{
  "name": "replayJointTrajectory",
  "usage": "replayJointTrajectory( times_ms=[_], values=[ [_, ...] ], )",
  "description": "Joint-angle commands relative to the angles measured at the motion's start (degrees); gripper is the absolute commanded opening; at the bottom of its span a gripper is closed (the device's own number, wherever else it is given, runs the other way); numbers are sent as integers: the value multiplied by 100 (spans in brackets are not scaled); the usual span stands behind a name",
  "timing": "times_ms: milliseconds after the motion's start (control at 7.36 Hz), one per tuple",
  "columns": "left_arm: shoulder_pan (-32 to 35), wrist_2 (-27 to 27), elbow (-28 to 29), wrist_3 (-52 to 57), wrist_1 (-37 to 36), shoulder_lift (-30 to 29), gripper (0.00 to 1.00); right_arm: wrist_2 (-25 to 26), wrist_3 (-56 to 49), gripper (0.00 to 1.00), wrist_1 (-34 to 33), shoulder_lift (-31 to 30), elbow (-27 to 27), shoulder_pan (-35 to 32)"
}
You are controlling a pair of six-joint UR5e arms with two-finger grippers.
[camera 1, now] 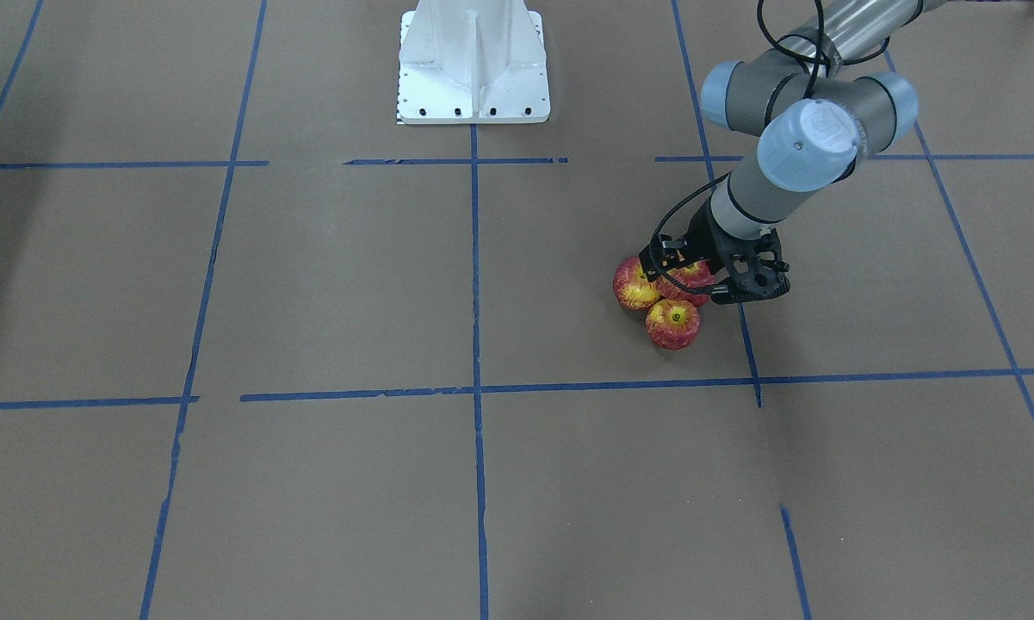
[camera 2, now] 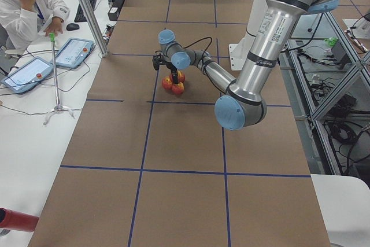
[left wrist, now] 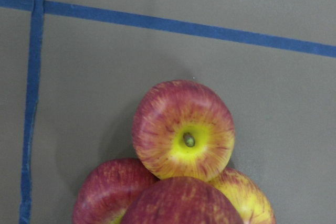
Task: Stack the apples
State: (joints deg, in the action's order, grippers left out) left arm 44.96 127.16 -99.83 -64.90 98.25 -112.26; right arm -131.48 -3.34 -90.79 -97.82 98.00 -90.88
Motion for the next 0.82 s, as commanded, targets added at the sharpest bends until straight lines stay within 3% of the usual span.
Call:
replayJointTrajectory(
  times_ms=[0,408,680],
  values=[
    [161,2,-772,4,-217,371,99,0,0,100,0,0,0,0],
    [800,11,-1240,22,-622,459,99,0,0,100,0,0,0,0],
    [943,11,-1364,379,-614,845,99,0,0,100,0,0,0,0]
  ],
)
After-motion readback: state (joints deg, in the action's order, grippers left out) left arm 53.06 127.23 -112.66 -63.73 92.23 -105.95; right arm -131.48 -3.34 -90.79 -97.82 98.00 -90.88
